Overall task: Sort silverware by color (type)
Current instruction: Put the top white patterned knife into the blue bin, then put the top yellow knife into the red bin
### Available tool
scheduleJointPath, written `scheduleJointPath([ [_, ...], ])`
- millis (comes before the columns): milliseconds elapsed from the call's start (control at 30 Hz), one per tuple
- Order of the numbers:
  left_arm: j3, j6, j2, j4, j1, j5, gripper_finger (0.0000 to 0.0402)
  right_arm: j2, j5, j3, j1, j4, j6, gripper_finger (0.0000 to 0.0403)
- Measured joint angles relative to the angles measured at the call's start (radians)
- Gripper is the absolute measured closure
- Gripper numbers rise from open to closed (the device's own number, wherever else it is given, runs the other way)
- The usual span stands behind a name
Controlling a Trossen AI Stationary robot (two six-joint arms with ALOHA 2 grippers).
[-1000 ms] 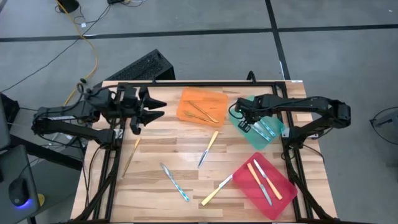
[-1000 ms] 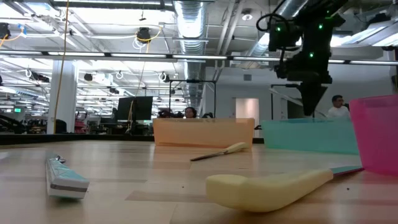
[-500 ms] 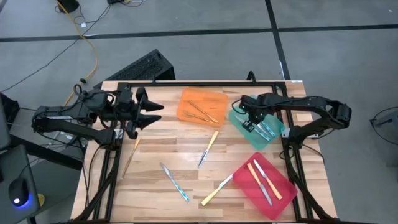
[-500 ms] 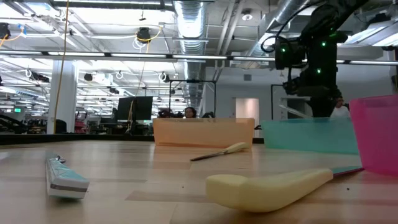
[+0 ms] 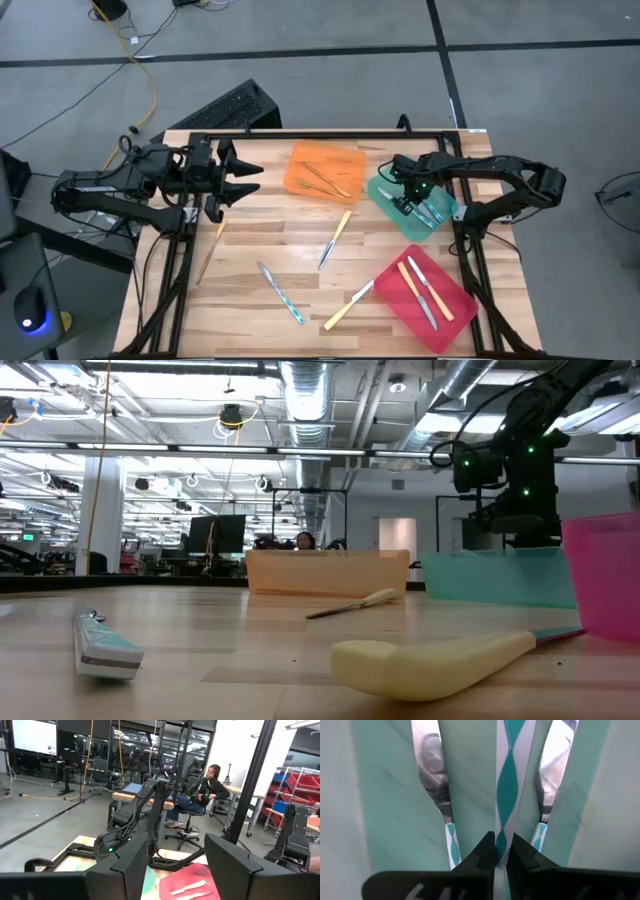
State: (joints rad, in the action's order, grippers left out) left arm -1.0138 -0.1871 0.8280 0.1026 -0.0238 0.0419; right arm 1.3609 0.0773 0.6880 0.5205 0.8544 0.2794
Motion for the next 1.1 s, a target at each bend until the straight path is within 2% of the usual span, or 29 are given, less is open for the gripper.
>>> scheduleJointPath([
  [400,0.037,-0.045,0.001,0.083,0.002,0.000,0.0223,0.000,0.019,-0.001,0.000,-0.052,0.006,0.0323],
  [700,0.037,-0.120,0.003,0.151,0.002,-0.001,0.0223,0.000,0.004,0.011,-0.001,-0.058,-0.015,0.0247],
  [900,0.037,-0.142,0.022,0.290,0.002,0.000,0.0223,0.000,0.000,0.126,-0.011,-0.005,-0.016,0.0209],
  [1100,0.037,-0.192,0.082,0.308,0.001,-0.008,0.0223,0.000,-0.002,0.304,-0.045,0.059,-0.019,0.0210],
])
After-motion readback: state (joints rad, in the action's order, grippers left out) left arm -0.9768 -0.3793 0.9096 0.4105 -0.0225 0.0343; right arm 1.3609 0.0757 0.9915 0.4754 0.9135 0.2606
